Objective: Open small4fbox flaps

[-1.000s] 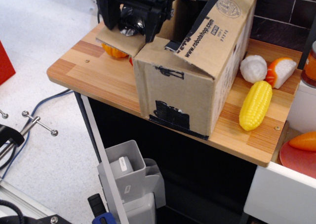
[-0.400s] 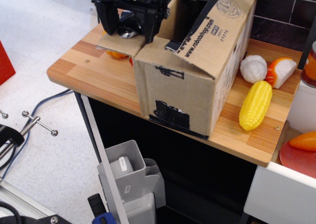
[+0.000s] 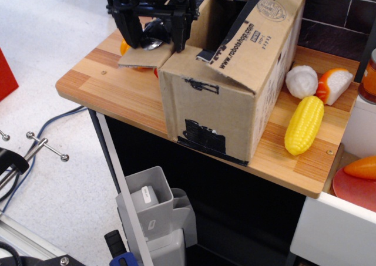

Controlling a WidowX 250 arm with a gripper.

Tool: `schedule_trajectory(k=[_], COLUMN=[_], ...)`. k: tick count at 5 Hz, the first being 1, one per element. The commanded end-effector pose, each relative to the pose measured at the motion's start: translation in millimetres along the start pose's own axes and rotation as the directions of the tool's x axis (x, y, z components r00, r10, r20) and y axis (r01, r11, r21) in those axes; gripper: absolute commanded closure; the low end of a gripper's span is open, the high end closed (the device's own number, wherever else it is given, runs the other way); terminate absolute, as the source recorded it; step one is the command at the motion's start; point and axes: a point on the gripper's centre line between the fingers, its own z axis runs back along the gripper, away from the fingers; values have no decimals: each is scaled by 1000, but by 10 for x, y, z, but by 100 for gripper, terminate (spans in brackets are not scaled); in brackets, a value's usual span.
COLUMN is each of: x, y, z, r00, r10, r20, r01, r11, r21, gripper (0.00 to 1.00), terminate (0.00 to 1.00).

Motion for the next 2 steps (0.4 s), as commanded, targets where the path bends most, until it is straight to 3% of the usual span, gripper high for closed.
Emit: schedule_trajectory(k=[1,2], x=[36,18], y=[-20,-55], z=[-75,-37], r00=[999,999], r10=[-4,-5], r20=[32,44], r01=[5,6], r11=[999,1000], r21=[-39,-20], gripper=[0,0], terminate=[0,100])
